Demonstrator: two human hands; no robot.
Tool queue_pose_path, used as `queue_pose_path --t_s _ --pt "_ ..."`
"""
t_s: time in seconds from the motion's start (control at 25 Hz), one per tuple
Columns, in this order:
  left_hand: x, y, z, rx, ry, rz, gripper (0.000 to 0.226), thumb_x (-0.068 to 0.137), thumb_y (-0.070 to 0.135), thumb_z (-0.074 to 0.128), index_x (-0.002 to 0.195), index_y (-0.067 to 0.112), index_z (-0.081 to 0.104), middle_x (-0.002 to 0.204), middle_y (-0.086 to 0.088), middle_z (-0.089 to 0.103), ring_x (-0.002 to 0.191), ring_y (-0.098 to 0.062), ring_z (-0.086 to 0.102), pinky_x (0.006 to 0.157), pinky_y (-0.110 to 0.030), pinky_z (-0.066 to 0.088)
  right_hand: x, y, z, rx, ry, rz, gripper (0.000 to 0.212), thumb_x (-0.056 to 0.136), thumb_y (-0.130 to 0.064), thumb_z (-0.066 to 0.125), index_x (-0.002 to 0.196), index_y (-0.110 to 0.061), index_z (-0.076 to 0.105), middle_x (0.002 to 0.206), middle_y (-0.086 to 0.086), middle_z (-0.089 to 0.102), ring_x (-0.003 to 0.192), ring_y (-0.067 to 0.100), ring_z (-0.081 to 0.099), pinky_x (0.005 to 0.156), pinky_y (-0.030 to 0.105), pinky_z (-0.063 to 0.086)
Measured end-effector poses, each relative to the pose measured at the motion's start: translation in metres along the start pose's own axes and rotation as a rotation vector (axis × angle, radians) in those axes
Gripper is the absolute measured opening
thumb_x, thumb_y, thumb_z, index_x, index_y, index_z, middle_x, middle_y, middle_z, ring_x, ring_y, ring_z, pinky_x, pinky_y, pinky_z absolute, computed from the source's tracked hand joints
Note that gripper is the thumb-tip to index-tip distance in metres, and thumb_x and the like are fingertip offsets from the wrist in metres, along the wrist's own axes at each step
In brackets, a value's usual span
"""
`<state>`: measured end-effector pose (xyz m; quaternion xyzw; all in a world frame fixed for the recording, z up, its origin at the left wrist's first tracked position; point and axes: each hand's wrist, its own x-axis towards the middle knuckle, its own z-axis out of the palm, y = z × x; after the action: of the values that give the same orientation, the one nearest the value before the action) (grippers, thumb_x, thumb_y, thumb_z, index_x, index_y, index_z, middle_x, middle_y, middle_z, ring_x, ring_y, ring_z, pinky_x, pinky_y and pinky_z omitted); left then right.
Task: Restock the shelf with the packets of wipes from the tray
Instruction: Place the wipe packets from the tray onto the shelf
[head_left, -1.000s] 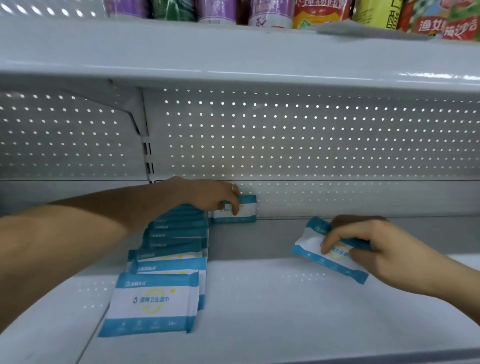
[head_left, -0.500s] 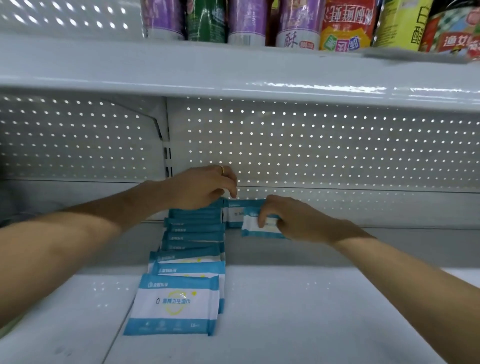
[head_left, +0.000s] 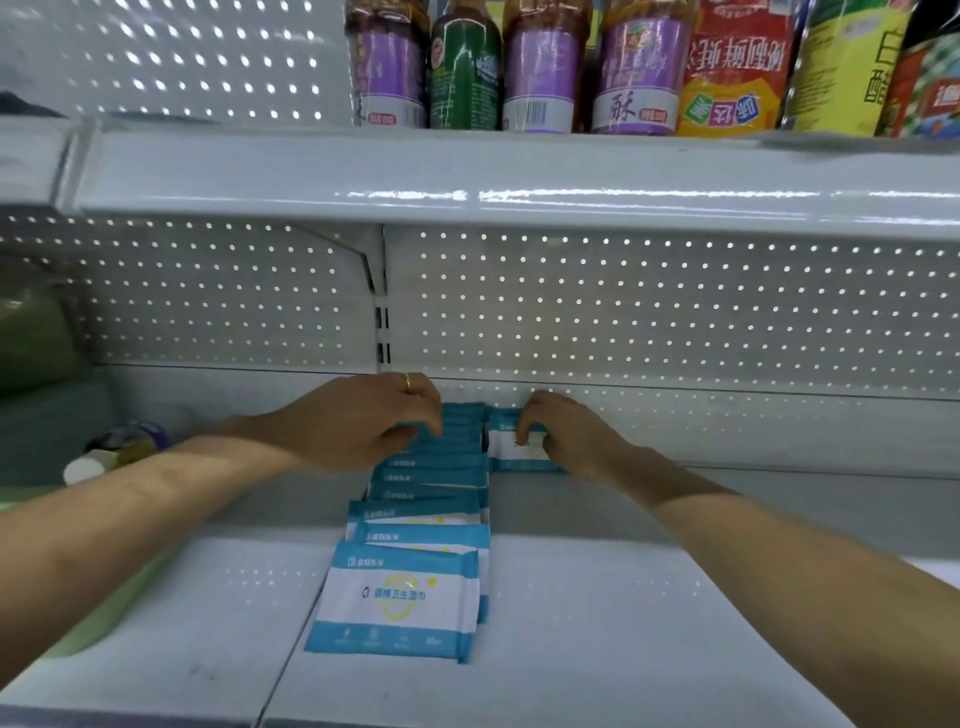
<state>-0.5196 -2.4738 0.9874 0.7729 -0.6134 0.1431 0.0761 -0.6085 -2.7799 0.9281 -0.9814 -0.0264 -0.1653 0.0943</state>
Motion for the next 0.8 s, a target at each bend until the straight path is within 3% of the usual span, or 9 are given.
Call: queue_pose_path --t_s 0.08,0.2,0.4,0.52,0.64,0.8 --pt "0.000 0.005 0.003 -0.009 -0.016 -0.032 0.032 0.097 0.018 0.055 0.117 0.042 0.062 0.133 0.024 0.050 0.108 -0.005 0.058 0.089 -0.037 0.053 -0.003 0.004 0.006 -0.028 0.073 -0.055 0.043 0.073 0.019 0.054 0.094 -0.014 0.071 0.113 0.005 0.058 0.107 0.026 0.055 0.090 0.030 0.046" --pt "0.009 0.021 0.007 -0.009 -0.036 -0.040 0.030 0.100 0.022 0.052 0.120 0.043 0.061 0.134 0.027 0.047 0.113 -0.002 0.054 0.093 -0.030 0.049 -0.008 0.012 0.011 -0.098 0.139 -0.107 0.045 0.065 0.020 0.061 0.092 -0.014 0.070 0.110 0.006 0.058 0.101 0.027 0.055 0.083 0.043 0.053" --pt "0.046 0.062 0.009 -0.030 -0.052 0.040 0.029 0.102 0.022 0.050 0.119 0.044 0.061 0.130 0.028 0.049 0.111 0.001 0.052 0.089 -0.024 0.045 -0.049 0.026 -0.023 -0.106 0.135 -0.096 0.043 0.069 0.018 0.061 0.098 -0.012 0.070 0.111 0.009 0.059 0.100 0.031 0.058 0.081 0.039 0.052" --pt "0.087 0.100 0.019 -0.072 -0.052 0.093 0.029 0.100 0.022 0.050 0.116 0.044 0.060 0.124 0.027 0.051 0.103 -0.001 0.054 0.085 -0.030 0.047 -0.099 0.042 -0.053 -0.077 0.048 0.009 0.037 0.083 0.004 0.059 0.111 -0.018 0.068 0.118 0.004 0.058 0.108 0.026 0.057 0.090 0.039 0.050" --pt "0.136 0.155 0.040 -0.131 -0.080 0.150 0.028 0.099 0.021 0.052 0.115 0.043 0.059 0.114 0.029 0.050 0.099 0.001 0.050 0.082 -0.024 0.041 -0.169 0.055 -0.085 -0.083 -0.065 0.154 0.037 0.092 -0.008 0.060 0.125 -0.024 0.063 0.127 -0.001 0.056 0.115 0.018 0.055 0.096 0.037 0.048" --pt "0.184 0.237 0.075 -0.244 -0.098 0.201 0.033 0.097 0.018 0.056 0.125 0.036 0.064 0.124 0.019 0.057 0.109 -0.008 0.058 0.091 -0.020 0.041 -0.276 0.068 -0.121 -0.146 -0.063 0.330 0.037 0.093 -0.016 0.060 0.129 -0.026 0.062 0.127 -0.004 0.061 0.110 0.017 0.060 0.093 0.034 0.050"
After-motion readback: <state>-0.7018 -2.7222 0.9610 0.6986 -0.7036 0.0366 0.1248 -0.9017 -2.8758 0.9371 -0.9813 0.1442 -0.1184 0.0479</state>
